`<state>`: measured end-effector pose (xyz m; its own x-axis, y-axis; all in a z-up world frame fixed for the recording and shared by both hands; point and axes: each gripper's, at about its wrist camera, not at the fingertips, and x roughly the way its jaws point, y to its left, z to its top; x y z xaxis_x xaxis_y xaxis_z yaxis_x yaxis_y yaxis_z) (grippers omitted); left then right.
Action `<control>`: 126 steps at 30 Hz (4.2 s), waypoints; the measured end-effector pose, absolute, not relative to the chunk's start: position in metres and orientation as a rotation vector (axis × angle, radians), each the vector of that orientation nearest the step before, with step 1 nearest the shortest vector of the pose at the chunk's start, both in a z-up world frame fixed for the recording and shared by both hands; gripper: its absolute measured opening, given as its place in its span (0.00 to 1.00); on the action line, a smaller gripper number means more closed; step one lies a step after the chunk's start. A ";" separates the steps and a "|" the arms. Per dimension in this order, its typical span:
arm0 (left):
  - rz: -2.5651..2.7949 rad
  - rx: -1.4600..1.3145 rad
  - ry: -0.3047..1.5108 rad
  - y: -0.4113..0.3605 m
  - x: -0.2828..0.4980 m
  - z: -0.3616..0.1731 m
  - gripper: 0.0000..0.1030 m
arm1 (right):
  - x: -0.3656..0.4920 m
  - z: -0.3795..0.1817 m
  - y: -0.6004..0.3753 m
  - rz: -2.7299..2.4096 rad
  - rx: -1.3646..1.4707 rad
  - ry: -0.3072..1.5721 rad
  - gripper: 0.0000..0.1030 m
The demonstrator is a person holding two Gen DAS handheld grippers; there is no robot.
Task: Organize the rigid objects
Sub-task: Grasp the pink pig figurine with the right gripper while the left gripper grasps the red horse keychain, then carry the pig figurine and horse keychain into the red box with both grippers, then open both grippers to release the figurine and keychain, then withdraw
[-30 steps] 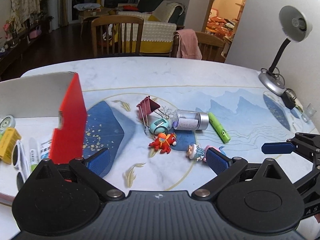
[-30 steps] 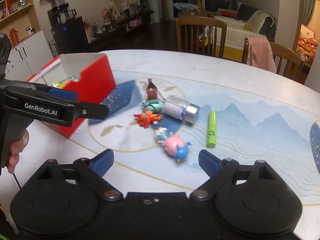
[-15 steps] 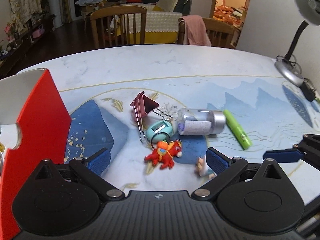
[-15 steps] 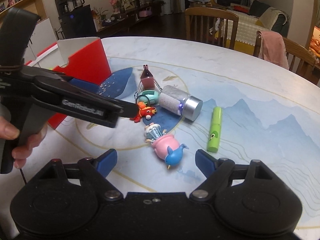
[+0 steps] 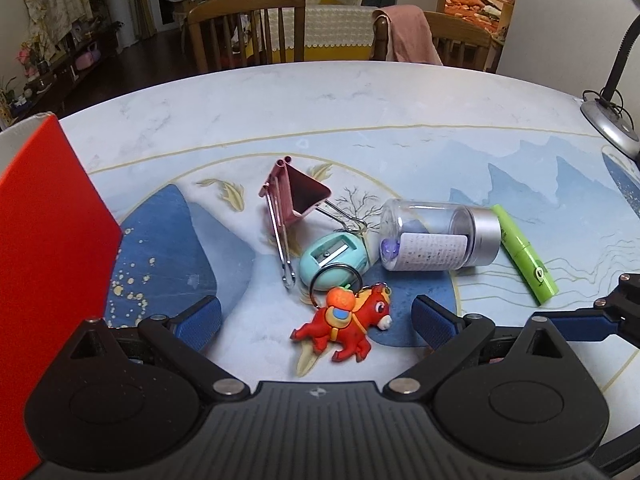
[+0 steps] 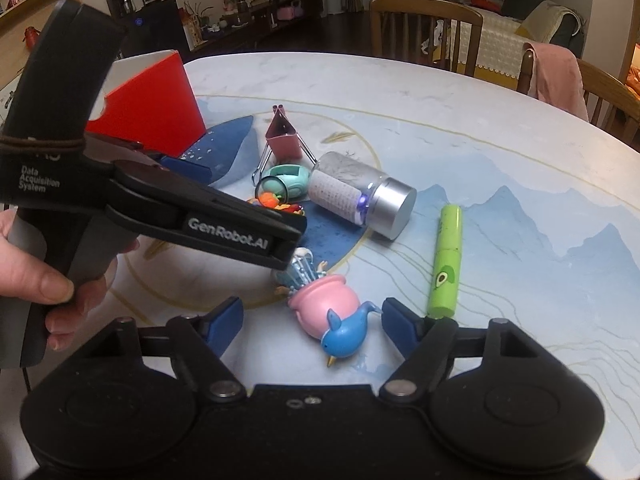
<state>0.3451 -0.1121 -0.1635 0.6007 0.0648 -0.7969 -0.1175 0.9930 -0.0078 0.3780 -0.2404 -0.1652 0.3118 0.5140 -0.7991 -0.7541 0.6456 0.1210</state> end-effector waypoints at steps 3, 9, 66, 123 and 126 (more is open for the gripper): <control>0.099 -0.064 0.912 -0.114 0.345 -0.166 0.96 | 0.378 -0.167 -0.237 0.848 -0.302 0.919 0.71; 0.084 -0.051 0.897 -0.118 0.342 -0.167 0.85 | 0.378 -0.171 -0.232 0.835 -0.313 0.916 0.60; -0.049 -0.184 0.789 -0.038 0.200 -0.032 0.38 | 0.280 -0.058 -0.247 0.750 -0.044 0.875 0.35; 0.031 -0.149 0.925 0.203 0.249 -0.094 0.38 | 0.276 -0.128 0.075 0.761 -0.500 0.987 0.37; 0.028 -0.147 0.924 0.202 0.246 -0.092 0.38 | 0.276 -0.126 0.073 0.767 -0.496 0.983 0.38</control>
